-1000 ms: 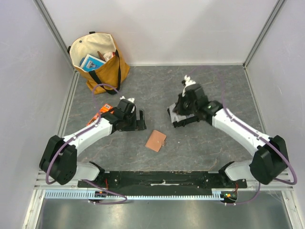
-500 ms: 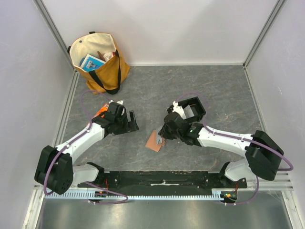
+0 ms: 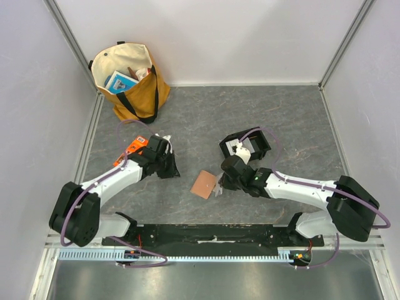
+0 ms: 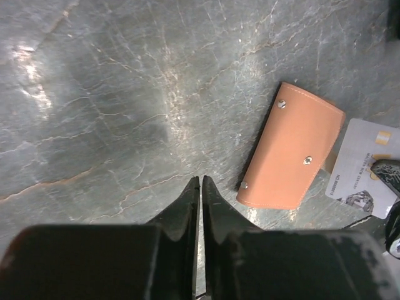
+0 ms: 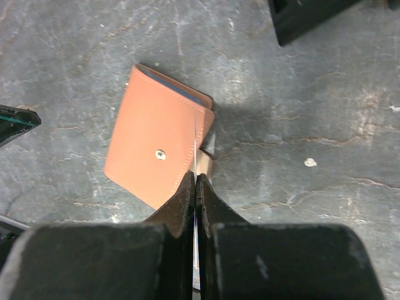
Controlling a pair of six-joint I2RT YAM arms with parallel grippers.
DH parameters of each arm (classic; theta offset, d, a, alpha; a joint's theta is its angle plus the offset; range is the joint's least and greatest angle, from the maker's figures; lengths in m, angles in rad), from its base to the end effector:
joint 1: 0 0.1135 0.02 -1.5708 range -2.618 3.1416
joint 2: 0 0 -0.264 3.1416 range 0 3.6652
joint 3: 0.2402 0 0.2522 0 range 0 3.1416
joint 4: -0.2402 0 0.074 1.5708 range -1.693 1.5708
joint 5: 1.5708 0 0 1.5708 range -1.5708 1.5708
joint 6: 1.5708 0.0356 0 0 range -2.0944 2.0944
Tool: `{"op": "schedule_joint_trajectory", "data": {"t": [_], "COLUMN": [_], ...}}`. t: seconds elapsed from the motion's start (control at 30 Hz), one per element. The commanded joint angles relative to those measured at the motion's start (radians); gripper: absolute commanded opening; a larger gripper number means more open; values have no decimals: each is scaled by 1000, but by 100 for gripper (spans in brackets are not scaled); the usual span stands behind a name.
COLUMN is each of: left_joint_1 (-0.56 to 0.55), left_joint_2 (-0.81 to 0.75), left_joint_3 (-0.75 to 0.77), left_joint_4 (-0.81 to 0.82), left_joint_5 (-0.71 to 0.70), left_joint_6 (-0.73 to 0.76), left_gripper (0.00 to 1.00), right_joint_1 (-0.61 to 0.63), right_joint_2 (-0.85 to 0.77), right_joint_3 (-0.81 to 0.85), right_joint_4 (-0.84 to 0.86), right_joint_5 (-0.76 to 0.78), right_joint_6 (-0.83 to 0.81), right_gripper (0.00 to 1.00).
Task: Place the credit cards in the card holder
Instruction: Open the card holder at the center of the board.
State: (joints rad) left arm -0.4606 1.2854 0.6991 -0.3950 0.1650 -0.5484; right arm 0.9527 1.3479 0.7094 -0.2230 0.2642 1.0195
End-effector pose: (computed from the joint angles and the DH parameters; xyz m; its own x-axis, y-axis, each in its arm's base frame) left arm 0.2156 -0.1135 0.1906 -0.9066 -0.1242 -0.4032 0.0558 0.9120 -0.4063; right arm 0.1610 0.2103 0.1909 -0.8165 0.2707 -0.5099 0.0141 0.8924 0.4510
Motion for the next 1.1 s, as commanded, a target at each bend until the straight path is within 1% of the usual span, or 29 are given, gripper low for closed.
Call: {"op": "schedule_joint_trajectory", "data": {"t": [0.0, 0.07, 0.33, 0.57, 0.8, 1.07], "left_joint_1": [-38, -50, -115, -173, -227, -228], "left_joint_2": [51, 78, 190, 267, 288, 264], "left_joint_3": [34, 43, 82, 109, 114, 109], "left_joint_4": [39, 45, 99, 111, 104, 76], "left_joint_5": [25, 34, 41, 39, 5, -38], "left_joint_6": [27, 27, 18, 7, -13, -30], "left_gripper": [3, 2, 2, 2, 2, 2], "right_joint_1": [0, -2, -15, -57, -75, -91], "right_joint_2": [-39, -44, -9, 31, 16, -23], "right_joint_3": [-30, -37, -44, -51, -80, -128], "right_joint_4": [-9, -12, 11, 68, 99, 108], "right_joint_5": [43, 44, 23, -60, -89, -85], "right_joint_6": [36, 39, 60, 65, 85, 117], "right_gripper": [0, 0, 0, 0, 0, 0]}}
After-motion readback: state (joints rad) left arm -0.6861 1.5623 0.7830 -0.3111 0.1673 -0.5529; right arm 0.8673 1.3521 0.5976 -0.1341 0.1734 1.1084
